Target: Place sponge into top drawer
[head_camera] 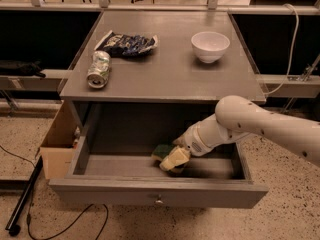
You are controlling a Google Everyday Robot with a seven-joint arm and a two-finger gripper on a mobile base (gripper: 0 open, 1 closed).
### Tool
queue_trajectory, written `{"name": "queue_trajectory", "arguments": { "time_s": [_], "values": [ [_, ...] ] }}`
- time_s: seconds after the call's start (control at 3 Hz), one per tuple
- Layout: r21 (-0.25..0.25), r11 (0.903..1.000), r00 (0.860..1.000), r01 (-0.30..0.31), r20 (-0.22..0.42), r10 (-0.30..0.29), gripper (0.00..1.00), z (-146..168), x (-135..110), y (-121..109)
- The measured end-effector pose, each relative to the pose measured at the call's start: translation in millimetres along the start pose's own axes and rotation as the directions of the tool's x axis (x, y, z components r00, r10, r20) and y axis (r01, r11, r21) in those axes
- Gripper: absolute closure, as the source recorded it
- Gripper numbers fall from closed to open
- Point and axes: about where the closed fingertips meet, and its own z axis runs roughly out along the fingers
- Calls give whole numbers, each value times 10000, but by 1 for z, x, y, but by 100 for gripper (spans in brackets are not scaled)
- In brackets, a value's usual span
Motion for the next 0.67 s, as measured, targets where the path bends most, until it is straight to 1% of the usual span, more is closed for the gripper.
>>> {"name": "queue_trajectory", "arguments": {
  "time_s": [0.33,0.67],
  "values": [
    [-2,10000,10000,1,-1,-1,0,0,0,0],
    [-2,10000,10000,1,-1,-1,0,0,0,0]
  ]
}}
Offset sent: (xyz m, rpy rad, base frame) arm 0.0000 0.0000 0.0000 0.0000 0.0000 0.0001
